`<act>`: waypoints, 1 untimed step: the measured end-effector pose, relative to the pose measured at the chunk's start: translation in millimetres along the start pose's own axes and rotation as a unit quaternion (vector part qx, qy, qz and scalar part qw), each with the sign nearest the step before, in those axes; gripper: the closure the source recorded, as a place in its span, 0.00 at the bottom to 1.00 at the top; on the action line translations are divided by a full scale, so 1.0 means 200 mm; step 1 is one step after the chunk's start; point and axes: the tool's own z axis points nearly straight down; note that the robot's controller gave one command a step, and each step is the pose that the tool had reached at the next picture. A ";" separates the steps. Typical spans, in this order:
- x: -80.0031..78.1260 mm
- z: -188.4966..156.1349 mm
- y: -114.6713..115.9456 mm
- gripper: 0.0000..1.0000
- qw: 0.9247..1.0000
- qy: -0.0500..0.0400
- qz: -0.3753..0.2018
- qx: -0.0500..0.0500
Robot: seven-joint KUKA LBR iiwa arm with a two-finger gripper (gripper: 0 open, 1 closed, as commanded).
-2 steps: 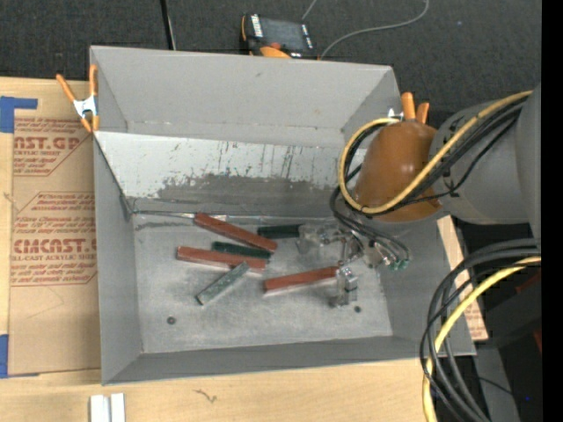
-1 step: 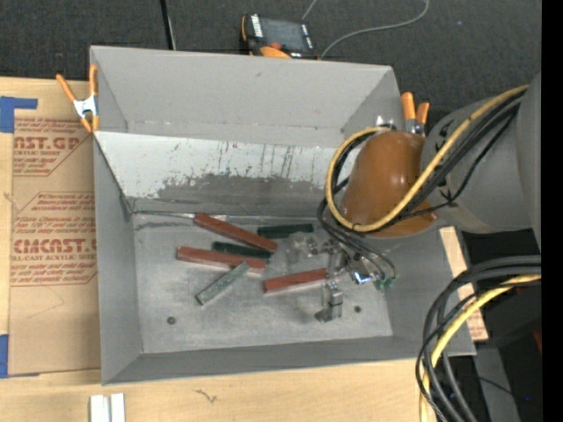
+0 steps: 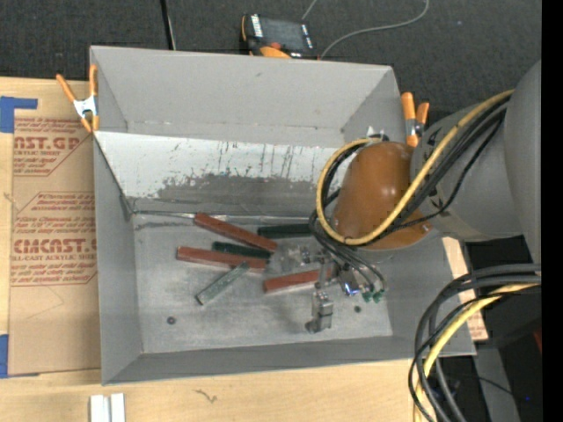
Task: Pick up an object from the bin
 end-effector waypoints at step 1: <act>0.02 0.15 0.03 0.00 0.994 0.001 0.109 0.000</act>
Offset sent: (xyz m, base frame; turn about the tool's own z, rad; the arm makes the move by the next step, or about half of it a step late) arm -0.0055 0.0047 -0.0293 0.2189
